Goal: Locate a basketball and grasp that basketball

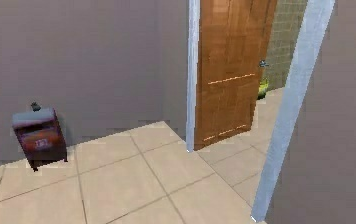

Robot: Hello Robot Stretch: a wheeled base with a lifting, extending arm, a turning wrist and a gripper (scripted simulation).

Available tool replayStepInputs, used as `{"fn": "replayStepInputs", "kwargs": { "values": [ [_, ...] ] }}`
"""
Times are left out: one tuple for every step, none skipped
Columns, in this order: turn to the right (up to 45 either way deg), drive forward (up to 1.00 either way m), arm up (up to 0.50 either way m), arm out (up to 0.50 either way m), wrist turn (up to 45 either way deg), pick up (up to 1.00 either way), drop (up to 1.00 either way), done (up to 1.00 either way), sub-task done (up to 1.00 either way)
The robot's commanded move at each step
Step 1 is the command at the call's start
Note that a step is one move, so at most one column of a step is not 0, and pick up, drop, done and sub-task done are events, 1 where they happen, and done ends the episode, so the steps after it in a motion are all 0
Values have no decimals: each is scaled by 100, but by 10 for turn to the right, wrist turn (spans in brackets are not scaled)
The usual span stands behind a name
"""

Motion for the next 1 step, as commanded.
{"fn": "replayStepInputs", "kwargs": {
  "values": [
    [0,85,0,0,0,0,0,0,0]
  ]
}}
